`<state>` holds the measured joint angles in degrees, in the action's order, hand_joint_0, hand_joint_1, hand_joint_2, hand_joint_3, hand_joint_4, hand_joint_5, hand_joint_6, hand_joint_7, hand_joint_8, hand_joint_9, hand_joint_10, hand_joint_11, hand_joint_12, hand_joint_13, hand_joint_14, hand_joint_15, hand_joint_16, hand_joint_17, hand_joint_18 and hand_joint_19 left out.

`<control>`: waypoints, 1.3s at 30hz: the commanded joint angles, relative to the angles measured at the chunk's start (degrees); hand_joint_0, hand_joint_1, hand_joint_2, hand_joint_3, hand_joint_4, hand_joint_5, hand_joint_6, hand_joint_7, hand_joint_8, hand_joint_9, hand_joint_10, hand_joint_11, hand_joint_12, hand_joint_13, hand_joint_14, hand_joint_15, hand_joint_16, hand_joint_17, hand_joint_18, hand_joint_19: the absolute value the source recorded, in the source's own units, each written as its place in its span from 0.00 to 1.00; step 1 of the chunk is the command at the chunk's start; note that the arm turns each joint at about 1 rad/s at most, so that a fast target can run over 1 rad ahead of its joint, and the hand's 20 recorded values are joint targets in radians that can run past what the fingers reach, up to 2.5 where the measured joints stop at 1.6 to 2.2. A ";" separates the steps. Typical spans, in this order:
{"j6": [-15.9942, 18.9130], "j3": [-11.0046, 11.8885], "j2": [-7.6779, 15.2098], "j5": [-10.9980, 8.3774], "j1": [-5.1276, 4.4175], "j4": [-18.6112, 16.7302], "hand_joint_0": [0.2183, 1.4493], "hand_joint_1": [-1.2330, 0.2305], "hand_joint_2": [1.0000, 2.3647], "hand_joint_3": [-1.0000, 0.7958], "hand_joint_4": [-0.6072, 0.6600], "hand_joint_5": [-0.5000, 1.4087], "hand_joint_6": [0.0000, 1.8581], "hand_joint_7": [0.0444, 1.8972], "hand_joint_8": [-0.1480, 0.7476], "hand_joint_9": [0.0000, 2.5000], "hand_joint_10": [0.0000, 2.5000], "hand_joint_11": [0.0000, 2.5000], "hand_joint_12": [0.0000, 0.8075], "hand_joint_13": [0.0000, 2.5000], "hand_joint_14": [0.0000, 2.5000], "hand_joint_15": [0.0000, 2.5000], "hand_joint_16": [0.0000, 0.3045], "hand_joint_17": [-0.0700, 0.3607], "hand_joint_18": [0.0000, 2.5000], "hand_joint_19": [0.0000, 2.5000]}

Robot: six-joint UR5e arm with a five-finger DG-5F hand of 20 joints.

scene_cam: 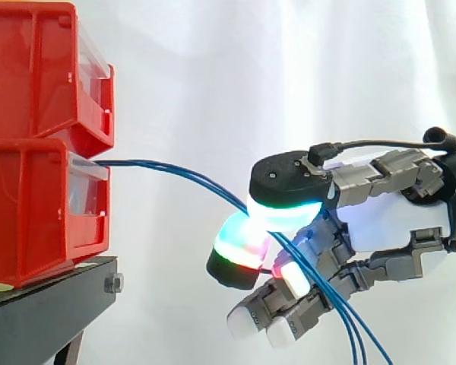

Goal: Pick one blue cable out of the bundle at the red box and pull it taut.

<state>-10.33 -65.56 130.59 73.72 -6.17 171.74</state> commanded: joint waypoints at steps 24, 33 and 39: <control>0.05 -0.01 0.01 0.19 0.02 0.00 0.25 0.46 0.13 0.50 0.52 0.27 0.37 0.66 0.49 0.50 0.00 0.14 0.50 0.26 0.00 0.08 0.22 0.51 0.27 0.12; 0.05 -0.01 0.01 0.19 0.02 0.00 0.24 0.47 0.13 0.49 0.55 0.28 0.35 0.68 0.49 0.52 0.00 0.11 0.50 0.27 0.00 0.08 0.21 0.50 0.28 0.11; 0.05 -0.01 0.01 0.19 0.02 0.00 0.25 0.48 0.10 0.48 0.57 0.28 0.34 0.70 0.48 0.52 0.00 0.10 0.49 0.27 0.00 0.07 0.21 0.50 0.28 0.11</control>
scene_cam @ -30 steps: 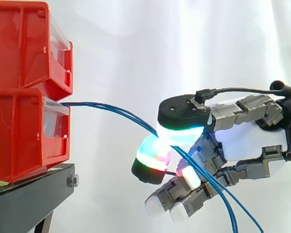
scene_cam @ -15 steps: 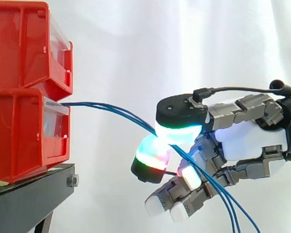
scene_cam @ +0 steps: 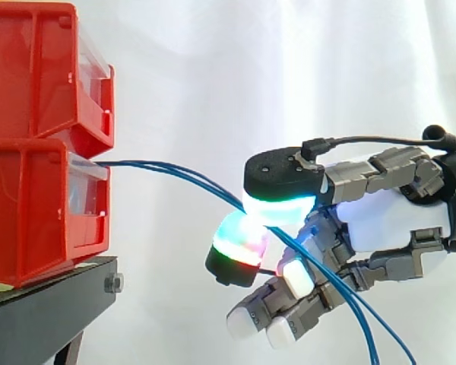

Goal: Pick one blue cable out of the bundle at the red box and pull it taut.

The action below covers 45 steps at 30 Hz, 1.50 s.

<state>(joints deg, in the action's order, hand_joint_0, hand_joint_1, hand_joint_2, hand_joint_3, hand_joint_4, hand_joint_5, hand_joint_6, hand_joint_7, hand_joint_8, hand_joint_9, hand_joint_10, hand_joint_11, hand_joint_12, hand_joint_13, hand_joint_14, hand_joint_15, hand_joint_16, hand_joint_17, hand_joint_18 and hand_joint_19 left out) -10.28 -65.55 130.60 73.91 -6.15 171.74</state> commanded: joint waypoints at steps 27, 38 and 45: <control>0.00 -0.01 0.00 0.09 0.00 0.00 0.26 0.52 0.00 0.44 0.57 0.29 0.32 0.73 0.48 0.52 0.00 0.10 0.48 0.27 0.00 0.07 0.20 0.49 0.27 0.12; 0.00 -0.01 -0.08 0.00 0.00 0.00 0.27 0.47 0.01 0.44 0.57 0.29 0.32 0.73 0.47 0.52 0.00 0.10 0.46 0.26 0.00 0.07 0.19 0.47 0.26 0.12; 0.00 -0.01 0.00 0.09 0.00 0.00 0.28 0.37 0.01 0.50 0.57 0.28 0.33 0.71 0.48 0.51 0.00 0.11 0.47 0.27 0.00 0.07 0.19 0.47 0.28 0.11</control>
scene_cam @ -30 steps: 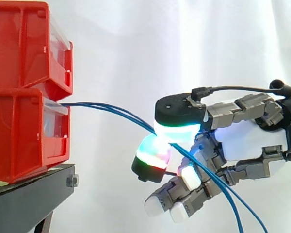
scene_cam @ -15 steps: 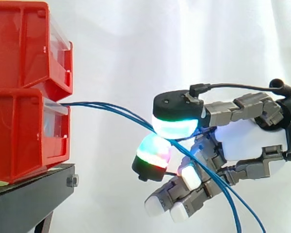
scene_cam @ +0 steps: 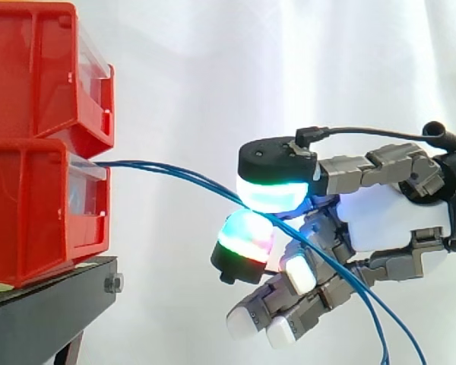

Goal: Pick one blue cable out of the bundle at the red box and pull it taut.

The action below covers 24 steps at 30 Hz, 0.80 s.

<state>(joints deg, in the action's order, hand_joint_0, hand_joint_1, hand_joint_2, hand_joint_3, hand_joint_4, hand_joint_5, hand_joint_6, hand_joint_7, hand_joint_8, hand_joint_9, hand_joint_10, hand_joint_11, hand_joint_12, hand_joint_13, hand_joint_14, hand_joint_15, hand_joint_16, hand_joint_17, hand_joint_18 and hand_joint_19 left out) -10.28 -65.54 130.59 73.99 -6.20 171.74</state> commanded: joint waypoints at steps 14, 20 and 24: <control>0.00 -0.02 0.02 0.01 0.04 0.00 0.29 0.30 0.01 0.52 0.58 0.25 0.38 0.64 0.52 0.44 0.00 0.19 0.47 0.23 0.00 0.08 0.19 0.46 0.25 0.10; 0.00 0.07 0.02 0.01 0.04 0.00 0.29 0.27 0.01 0.53 0.61 0.23 0.42 0.60 0.53 0.43 0.00 0.21 0.46 0.22 0.00 0.09 0.18 0.46 0.24 0.10; 0.00 0.07 0.02 0.01 0.04 0.00 0.29 0.26 0.01 0.53 0.62 0.22 0.43 0.59 0.53 0.41 0.01 0.22 0.47 0.21 0.00 0.09 0.18 0.45 0.23 0.10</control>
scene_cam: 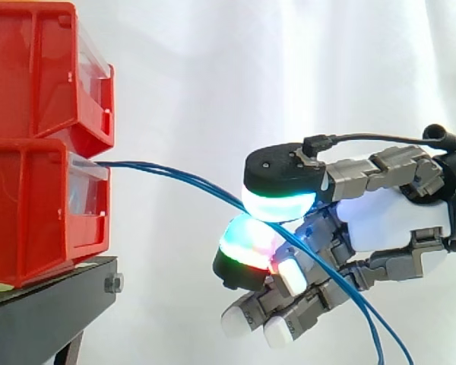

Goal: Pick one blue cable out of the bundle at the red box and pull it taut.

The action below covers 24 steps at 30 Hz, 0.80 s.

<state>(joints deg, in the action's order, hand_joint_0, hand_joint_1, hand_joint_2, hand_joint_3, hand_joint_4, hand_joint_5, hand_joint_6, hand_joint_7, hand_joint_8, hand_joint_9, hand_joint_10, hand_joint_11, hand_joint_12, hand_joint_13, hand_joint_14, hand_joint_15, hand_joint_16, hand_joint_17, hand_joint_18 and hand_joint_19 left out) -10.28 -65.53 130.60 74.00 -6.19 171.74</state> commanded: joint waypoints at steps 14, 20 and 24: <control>0.34 0.05 0.01 0.01 0.03 0.00 0.31 0.19 0.02 0.51 0.59 0.20 0.44 0.60 0.49 0.37 0.01 0.24 0.43 0.18 0.00 0.09 0.16 0.42 0.20 0.10; 0.34 0.05 0.01 0.01 0.03 0.00 0.33 0.18 0.01 0.44 0.61 0.19 0.45 0.56 0.49 0.35 0.01 0.25 0.43 0.17 0.00 0.08 0.16 0.42 0.20 0.09; 0.34 0.05 -0.08 0.01 0.03 0.00 0.30 0.18 0.00 0.32 0.63 0.20 0.45 0.55 0.49 0.37 0.01 0.25 0.43 0.17 0.00 0.08 0.17 0.43 0.20 0.10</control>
<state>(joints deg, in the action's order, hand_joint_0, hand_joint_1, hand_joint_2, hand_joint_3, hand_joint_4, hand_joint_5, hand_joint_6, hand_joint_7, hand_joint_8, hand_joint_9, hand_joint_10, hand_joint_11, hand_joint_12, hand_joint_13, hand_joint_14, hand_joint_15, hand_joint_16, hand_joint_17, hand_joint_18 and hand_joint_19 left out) -9.93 -65.48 130.57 74.01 -6.15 171.74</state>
